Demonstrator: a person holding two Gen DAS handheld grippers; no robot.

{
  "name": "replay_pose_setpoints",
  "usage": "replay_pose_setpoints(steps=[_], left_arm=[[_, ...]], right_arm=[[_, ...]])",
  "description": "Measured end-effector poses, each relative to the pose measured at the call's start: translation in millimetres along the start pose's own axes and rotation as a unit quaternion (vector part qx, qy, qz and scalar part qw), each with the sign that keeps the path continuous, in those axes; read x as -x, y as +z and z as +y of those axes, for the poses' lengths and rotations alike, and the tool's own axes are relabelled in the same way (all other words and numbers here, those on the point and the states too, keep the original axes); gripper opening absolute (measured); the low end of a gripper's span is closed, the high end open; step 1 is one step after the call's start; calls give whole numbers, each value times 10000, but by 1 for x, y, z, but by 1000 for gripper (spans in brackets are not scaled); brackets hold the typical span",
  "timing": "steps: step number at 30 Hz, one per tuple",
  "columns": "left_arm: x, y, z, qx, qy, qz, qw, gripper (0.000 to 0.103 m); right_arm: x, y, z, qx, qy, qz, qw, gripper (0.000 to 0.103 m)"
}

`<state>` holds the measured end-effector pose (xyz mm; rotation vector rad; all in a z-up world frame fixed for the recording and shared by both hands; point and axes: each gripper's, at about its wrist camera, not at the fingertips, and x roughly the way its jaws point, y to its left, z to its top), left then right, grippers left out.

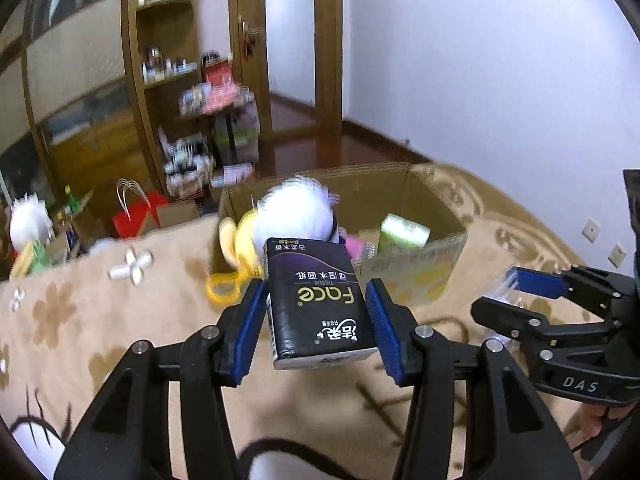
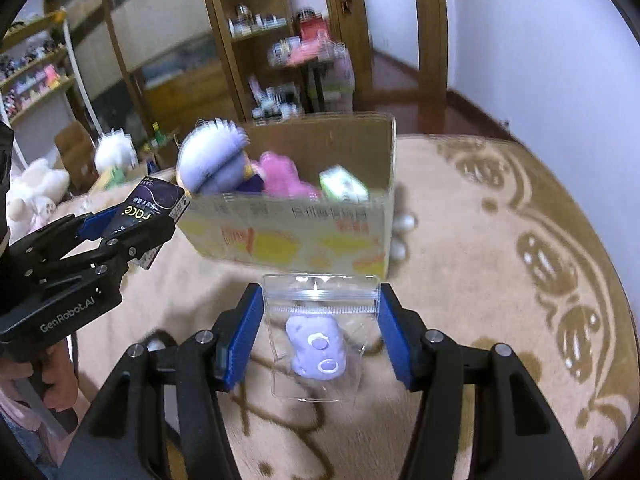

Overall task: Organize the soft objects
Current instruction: 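Carry tissue pack and clear bag over the box and release both inside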

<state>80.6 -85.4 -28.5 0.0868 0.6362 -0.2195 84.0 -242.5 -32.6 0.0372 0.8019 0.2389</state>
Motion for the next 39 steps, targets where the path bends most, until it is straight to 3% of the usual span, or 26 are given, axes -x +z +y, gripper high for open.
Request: replay_pose_setpoints(steps=[5, 18, 27, 39], left_arm=[[13, 27, 8, -9, -91, -284, 9996, 50], [-10, 88, 18, -231, -72, -519, 9984, 50], [-50, 113, 22, 29, -330, -208, 9992, 50], [-88, 109, 19, 147, -368, 270, 9989, 51]], right_arm=[[9, 14, 12, -38, 95, -606, 9981, 60], [-9, 51, 9, 47, 219, -1173, 9928, 61], [-34, 67, 5, 297, 189, -1225, 9918, 61], [-60, 70, -1, 289, 309, -1181, 9921, 61]])
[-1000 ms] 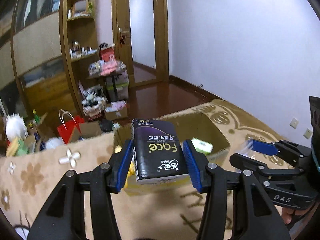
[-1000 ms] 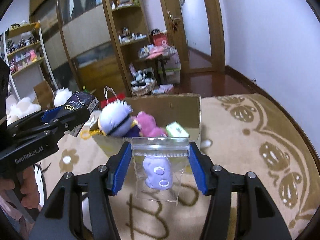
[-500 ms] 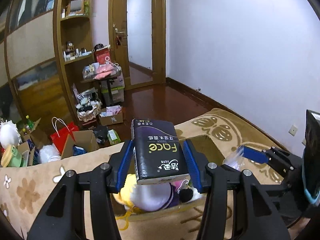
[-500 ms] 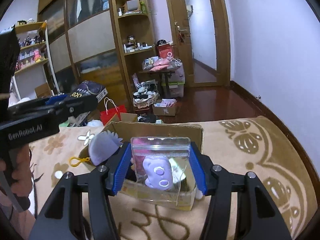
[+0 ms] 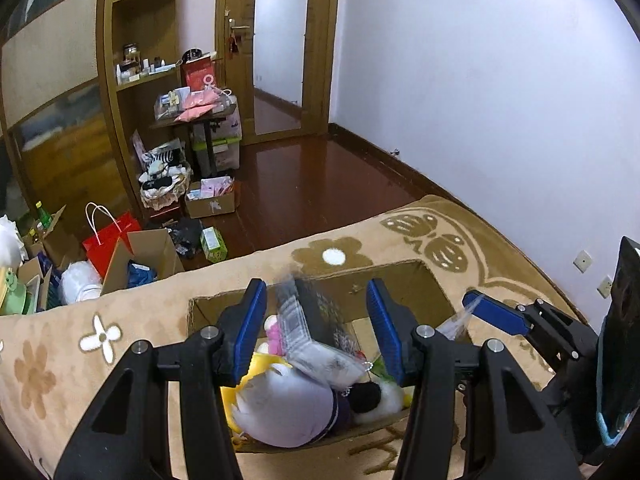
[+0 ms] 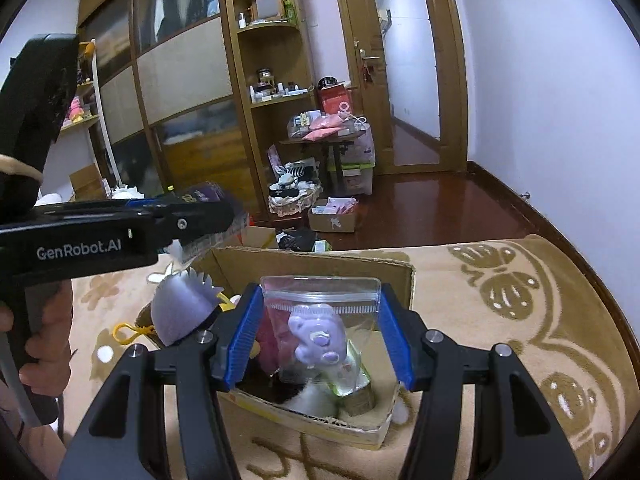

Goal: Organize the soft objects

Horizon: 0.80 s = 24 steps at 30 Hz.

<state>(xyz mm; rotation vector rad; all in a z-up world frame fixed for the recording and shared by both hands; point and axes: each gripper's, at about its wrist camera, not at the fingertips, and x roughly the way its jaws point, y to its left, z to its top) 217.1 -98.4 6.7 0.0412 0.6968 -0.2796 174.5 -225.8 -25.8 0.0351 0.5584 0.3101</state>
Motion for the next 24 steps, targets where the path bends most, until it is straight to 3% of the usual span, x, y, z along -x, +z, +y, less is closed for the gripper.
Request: replay_pose_setpoints(steps=[7, 14, 19, 22, 24], left_arm=[[-6, -9, 8, 146, 129, 116, 9997, 58], [11, -20, 19, 162, 403, 105, 9990, 69], [42, -26, 22, 142, 706, -124, 9973, 84], [63, -30, 24, 154, 757, -234, 9967, 92], [79, -33, 25, 159, 809, -357, 9960, 98]], right_arm=[[-2, -4, -4, -115, 66, 28, 9999, 61], [7, -4, -11, -272, 63, -22, 9996, 62], [25, -3, -13, -372, -63, -133, 9992, 81], [40, -2, -15, -510, -108, -213, 9984, 100], [54, -2, -13, -566, -167, -359, 9976, 103]])
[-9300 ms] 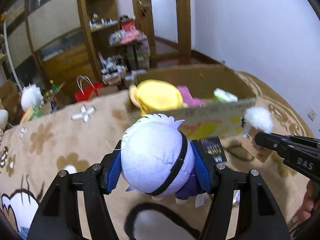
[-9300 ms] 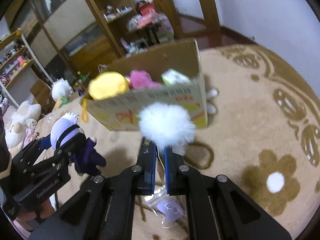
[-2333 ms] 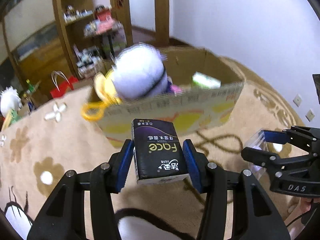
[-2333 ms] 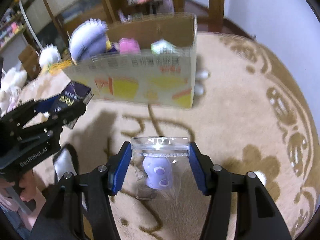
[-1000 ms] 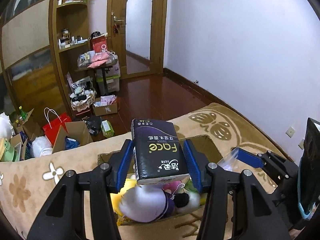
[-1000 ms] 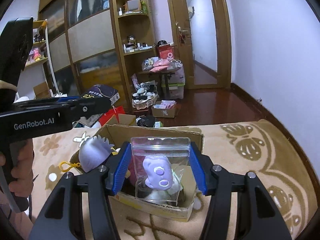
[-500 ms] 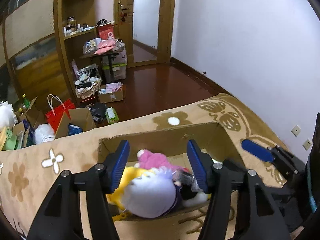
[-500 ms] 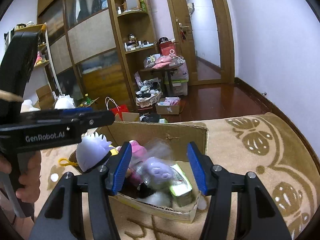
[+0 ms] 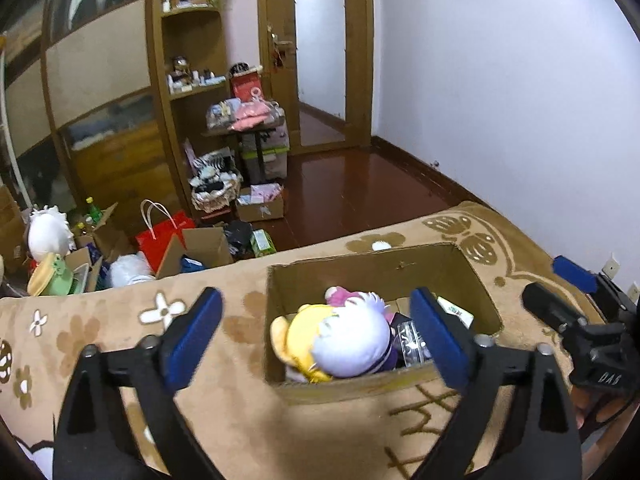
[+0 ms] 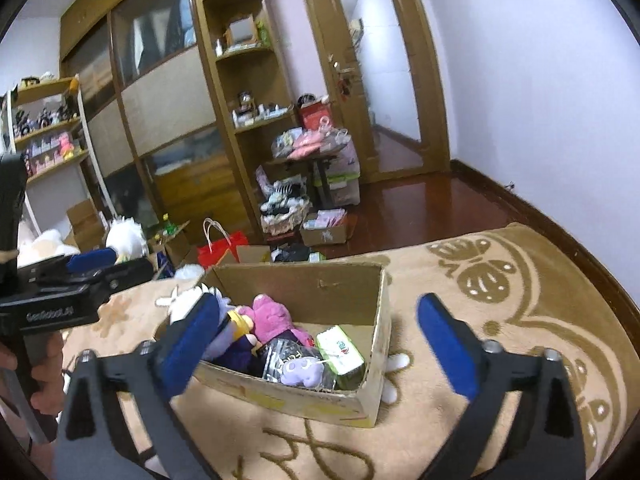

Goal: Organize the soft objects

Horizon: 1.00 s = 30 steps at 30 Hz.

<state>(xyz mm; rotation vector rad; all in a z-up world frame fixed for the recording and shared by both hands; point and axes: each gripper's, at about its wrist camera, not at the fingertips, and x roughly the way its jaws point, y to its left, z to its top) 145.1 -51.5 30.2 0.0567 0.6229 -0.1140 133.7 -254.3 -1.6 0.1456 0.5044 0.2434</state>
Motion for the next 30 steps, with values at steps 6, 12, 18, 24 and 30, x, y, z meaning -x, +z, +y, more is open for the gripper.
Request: replay_pose_setpoints(steps=[6, 12, 18, 24, 30], left_arm=[[43, -7, 2, -167, 206, -357, 9990, 101], [85, -18, 8, -173, 223, -656, 9974, 102], [117, -39, 14, -105, 311, -886, 9955, 102], [139, -65, 21, 22, 442, -1200, 9918, 102], [145, -83, 15, -184, 523, -1312, 9898, 102]], right_arm=[[41, 4, 8, -84, -154, -196, 9997, 103], [81, 6, 18, -16, -353, -429, 9985, 103], [125, -1, 25, 51, -595, -745, 9954, 103], [156, -11, 31, 204, -762, -900, 9928, 103], [172, -24, 33, 222, -855, -954, 9915, 103]])
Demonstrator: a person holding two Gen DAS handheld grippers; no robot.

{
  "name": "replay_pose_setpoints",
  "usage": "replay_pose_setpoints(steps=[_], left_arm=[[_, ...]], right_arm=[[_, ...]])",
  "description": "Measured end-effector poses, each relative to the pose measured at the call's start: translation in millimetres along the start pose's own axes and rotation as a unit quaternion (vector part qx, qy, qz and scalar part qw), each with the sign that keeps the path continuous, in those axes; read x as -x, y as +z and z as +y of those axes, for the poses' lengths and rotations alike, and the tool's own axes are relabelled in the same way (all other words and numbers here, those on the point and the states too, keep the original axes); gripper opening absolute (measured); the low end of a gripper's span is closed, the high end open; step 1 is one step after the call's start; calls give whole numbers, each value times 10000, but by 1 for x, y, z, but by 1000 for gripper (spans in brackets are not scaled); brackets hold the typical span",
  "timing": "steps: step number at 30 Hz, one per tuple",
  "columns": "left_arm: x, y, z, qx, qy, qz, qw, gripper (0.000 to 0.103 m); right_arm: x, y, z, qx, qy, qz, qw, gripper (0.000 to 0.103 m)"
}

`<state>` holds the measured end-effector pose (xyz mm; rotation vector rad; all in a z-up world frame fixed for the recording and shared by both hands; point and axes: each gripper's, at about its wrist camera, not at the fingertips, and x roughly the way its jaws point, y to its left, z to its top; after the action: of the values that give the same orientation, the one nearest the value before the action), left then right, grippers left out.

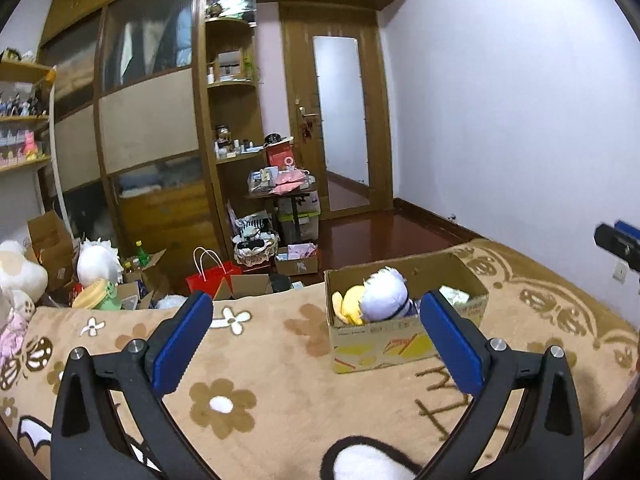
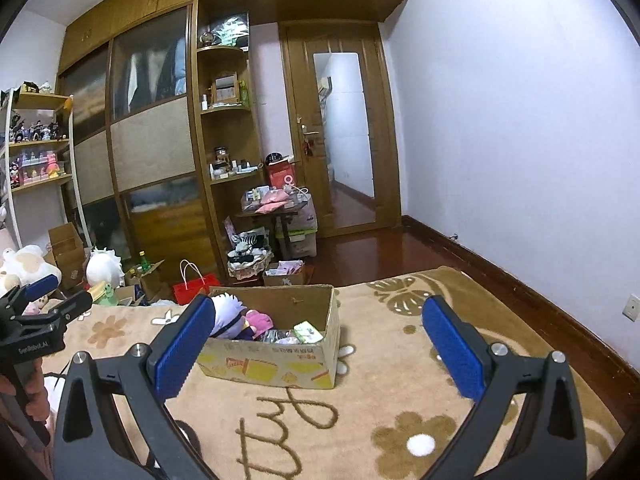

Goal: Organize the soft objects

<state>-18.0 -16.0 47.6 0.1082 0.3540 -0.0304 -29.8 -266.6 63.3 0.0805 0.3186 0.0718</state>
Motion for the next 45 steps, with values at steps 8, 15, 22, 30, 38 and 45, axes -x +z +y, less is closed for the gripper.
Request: replay_pose_setpoints(steps=[8, 15, 22, 30, 38, 45], left_arm=[[2, -23, -9, -251, -27, 67, 9997, 102], [-3, -34, -9, -264, 46, 167, 9995, 102], [-8, -34, -3, -124, 102, 246, 9996, 102], [-8, -31, 0, -42, 69, 235, 9997, 102], [-9, -32, 0, -34, 70, 269, 9996, 102], [-9, -33, 0, 6, 35, 289, 9996, 102]], right_arm=[[-4, -13, 5, 94, -15, 139, 9999, 103], [-7, -20, 1, 91, -99, 233, 9996, 103], [-12, -21, -3, 16, -122, 353, 9993, 103], [-17, -22, -2, 29, -145, 438, 9989, 103], [-18, -24, -1, 59, -159, 465, 9988, 103], [-19, -26, -1, 74, -180, 497, 9986, 103]])
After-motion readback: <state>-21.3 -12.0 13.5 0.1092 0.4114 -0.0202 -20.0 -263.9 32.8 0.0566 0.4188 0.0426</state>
